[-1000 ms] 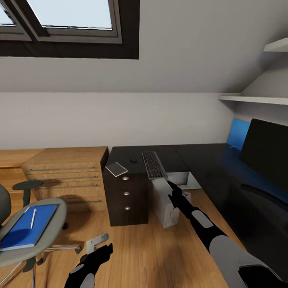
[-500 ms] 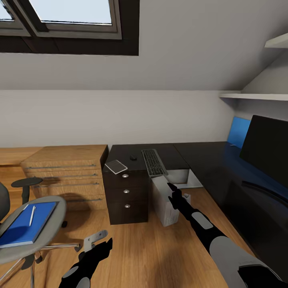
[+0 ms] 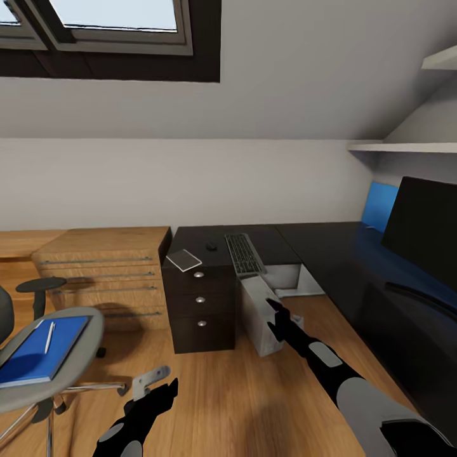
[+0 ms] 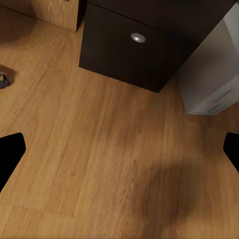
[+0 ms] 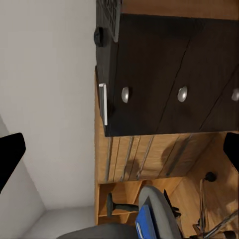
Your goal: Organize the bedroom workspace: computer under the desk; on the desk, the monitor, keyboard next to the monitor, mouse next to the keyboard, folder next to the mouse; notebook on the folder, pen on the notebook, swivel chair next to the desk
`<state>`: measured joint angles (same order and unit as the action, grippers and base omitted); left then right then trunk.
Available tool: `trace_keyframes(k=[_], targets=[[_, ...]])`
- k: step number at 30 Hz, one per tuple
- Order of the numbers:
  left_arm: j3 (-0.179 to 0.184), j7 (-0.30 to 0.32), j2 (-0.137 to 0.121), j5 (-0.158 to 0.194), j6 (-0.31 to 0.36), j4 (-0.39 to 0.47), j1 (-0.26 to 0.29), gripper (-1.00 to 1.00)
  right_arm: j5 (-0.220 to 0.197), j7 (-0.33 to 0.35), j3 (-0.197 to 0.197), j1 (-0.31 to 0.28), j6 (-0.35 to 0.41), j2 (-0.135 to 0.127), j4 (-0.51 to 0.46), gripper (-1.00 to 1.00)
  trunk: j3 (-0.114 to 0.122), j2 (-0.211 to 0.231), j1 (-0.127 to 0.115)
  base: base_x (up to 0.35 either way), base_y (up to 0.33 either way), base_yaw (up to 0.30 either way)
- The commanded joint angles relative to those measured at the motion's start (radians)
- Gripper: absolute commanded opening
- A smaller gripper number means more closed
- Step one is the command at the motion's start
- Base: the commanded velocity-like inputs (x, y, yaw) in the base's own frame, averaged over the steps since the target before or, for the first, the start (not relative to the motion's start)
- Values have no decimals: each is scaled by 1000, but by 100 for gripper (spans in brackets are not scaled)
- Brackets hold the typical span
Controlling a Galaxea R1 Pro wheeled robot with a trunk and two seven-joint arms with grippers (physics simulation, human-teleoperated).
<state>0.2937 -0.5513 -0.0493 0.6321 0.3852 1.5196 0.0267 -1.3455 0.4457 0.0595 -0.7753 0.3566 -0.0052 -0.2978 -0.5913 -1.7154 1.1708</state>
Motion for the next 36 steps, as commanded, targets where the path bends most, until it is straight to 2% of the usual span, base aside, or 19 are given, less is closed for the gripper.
trace_keyframes(k=[1, 5, 7, 8, 9, 10, 13, 20, 27, 36], targets=[[2, -9, -1, 7, 1, 1, 1, 100, -11, -2, 4, -1, 0, -1, 2, 100, -4, -8, 4, 0, 0, 0], [2, -10, -1, 7, 1, 1, 1, 100, -6, -17, 7, -2, -12, 1, 3, 100, -17, -36, 19, 0, 0, 0], [2, -10, 0, 6, 1, 1, 1, 100, 15, -26, 12, -3, -55, 2, 1, 100, -23, -50, 27, 0, 0, 0], [3, -10, 0, 5, 1, 0, 1, 100, 47, -30, 13, -4, -107, 2, -1, 100, -26, -57, 31, 0, 0, 0], [3, -10, 0, 5, 1, 0, 1, 100, 60, -30, 13, -4, -122, 2, -1, 100, -29, -64, 35, 0, 0, 0], [3, -10, 0, 5, 1, -1, 1, 100, 92, -28, 14, -4, -153, 3, -4, 100, -32, -71, 38, 0, 0, 0], [3, -10, 0, 4, 1, -1, 1, 100, 122, -24, 15, -4, -181, 4, -20, 100, -42, -92, 50, 0, 0, 0], [2, -10, 1, 1, 0, -1, 1, 100, 132, -19, 12, -3, -191, 0, -57, 100, -64, -141, 77, 0, 0, 0], [4, -12, 2, 1, -2, -1, 1, 100, 129, 34, 13, -3, -187, 3, -59, 100, -86, -190, 104, 0, 0, 0], [7, -12, 2, 3, -2, -1, 1, 100, 132, 33, 14, -2, -189, 13, -56, 100, -114, -253, 138, 0, 0, 0]])
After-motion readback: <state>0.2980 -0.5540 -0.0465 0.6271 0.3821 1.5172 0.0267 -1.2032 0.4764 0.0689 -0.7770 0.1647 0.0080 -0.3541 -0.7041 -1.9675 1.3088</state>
